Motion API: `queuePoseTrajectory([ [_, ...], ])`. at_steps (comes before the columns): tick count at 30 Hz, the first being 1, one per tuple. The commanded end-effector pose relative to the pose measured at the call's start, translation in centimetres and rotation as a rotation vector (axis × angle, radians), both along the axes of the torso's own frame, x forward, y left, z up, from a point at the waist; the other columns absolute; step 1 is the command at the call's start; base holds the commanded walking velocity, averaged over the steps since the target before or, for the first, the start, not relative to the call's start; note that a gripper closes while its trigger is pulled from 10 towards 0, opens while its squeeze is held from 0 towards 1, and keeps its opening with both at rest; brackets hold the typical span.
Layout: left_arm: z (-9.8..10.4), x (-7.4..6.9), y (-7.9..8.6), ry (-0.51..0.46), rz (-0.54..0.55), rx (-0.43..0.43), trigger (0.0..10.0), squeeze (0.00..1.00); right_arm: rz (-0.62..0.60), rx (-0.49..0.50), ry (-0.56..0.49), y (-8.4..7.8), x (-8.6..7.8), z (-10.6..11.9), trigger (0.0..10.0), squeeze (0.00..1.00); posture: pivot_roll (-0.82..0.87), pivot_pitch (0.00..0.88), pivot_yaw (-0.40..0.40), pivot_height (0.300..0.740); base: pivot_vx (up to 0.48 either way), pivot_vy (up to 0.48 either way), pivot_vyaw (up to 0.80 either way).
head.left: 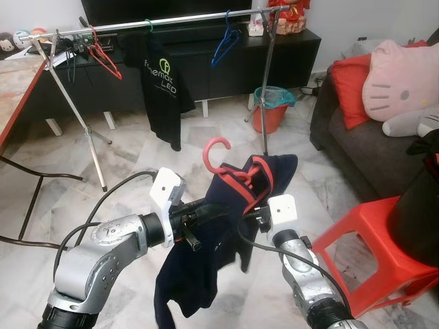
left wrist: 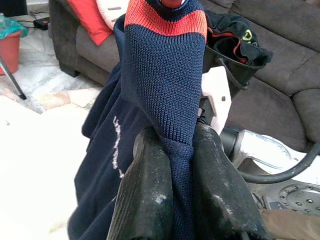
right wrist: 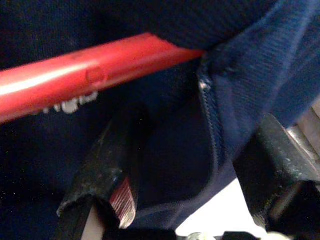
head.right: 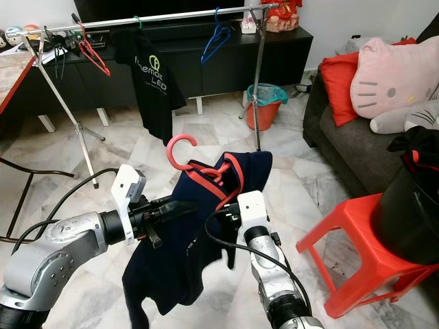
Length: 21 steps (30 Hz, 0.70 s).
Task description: Hang hanger
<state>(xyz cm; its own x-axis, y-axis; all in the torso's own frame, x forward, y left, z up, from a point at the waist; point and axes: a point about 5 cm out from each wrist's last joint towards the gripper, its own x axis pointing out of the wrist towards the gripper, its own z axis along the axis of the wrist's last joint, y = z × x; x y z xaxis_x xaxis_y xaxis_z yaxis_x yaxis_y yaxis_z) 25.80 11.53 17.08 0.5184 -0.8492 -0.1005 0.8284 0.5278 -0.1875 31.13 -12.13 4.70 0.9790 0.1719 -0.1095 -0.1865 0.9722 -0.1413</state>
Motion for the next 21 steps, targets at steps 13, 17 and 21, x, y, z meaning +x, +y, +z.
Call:
queuePoseTrajectory([
  [13,0.92,-0.72,-0.36,-0.041,-0.053,-0.014,10.0,0.0,-0.029,0.005,-0.036,-0.2,0.37,0.58,0.0,0.0,0.01,0.053,0.018,0.74,0.0,0.0,0.0],
  [17,0.87,-0.71,-0.34,-0.04,-0.052,-0.013,10.0,0.0,-0.03,0.006,-0.038,-0.17,0.37,0.59,0.0,0.0,0.01,0.053,0.018,0.74,0.0,0.0,0.0],
  [21,0.8,-0.69,-0.3,-0.04,-0.046,-0.012,10.0,0.0,-0.031,0.004,-0.038,-0.18,0.36,0.58,0.0,0.0,0.01,0.052,0.018,0.74,0.0,0.0,0.0],
])
